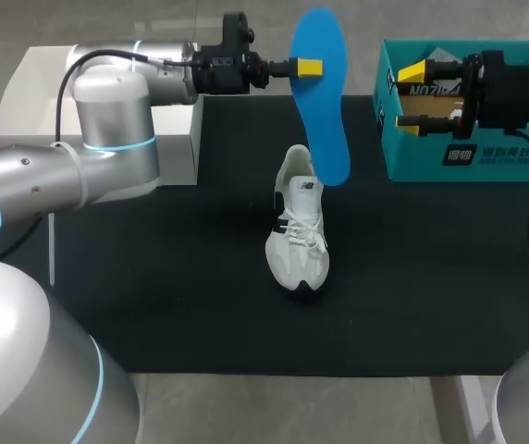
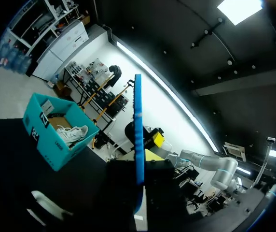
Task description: Take the shoe out of the shoebox, open the shoe tongue, remove and reinsert the insole, then place the shoe into the shoebox
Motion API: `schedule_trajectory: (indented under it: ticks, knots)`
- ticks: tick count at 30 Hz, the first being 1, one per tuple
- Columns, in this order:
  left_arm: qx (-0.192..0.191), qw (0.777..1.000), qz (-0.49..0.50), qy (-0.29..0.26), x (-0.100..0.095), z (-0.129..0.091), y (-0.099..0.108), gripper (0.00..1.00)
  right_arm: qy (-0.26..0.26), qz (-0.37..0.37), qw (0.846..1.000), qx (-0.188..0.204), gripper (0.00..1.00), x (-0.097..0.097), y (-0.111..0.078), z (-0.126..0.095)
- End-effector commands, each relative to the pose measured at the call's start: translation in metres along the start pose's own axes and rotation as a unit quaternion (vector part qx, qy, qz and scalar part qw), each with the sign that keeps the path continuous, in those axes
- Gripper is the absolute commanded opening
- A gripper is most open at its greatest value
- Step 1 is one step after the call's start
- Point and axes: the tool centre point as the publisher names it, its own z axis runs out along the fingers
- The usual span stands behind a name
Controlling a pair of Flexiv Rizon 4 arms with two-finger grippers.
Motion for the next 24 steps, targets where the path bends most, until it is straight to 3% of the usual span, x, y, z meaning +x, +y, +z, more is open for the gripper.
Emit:
schedule_trajectory:
  ticks: [1, 2, 4, 17, 19, 20, 23, 24]
  knots:
    - [-0.041, 0.901, 0.425, 0.072, -0.007, 0.0, 0.0, 0.0, 0.0, 0.0, 1.0, -0.001, 1.0, 0.0, 0.0, 0.001]
    - [-0.046, 0.891, 0.445, 0.073, -0.008, -0.001, 0.002, 0.0, 0.0, 0.0, 1.0, -0.001, 1.0, 0.0, 0.0, 0.001]
    - [-0.012, 0.898, 0.438, 0.049, -0.005, 0.002, 0.001, 0.0, 0.0, 0.0, 1.0, -0.001, 1.0, 0.0, 0.0, 0.001]
    - [-0.012, 0.898, 0.438, 0.049, -0.005, 0.002, 0.001, 0.0, 0.0, 0.0, 1.0, -0.001, 1.0, 0.0, 0.0, 0.001]
    - [-0.026, 0.851, 0.522, 0.056, -0.006, 0.001, -0.002, 0.0, 0.0, 0.0, 1.0, -0.001, 1.0, 0.0, 0.0, 0.001]
    - [-0.039, 0.813, 0.578, 0.052, -0.006, 0.0, -0.006, 0.0, 0.0, 0.0, 1.0, -0.001, 1.0, 0.0, 0.0, 0.001]
    - [-0.04, 0.748, 0.662, 0.039, -0.006, -0.003, -0.011, 0.0, 0.0, 0.0, 1.0, -0.001, 1.0, 0.0, 0.0, 0.001]
    - [-0.059, 0.703, 0.708, 0.035, -0.005, -0.003, -0.013, 0.0, 0.0, 0.0, 1.0, -0.001, 1.0, 0.0, 0.0, 0.001]
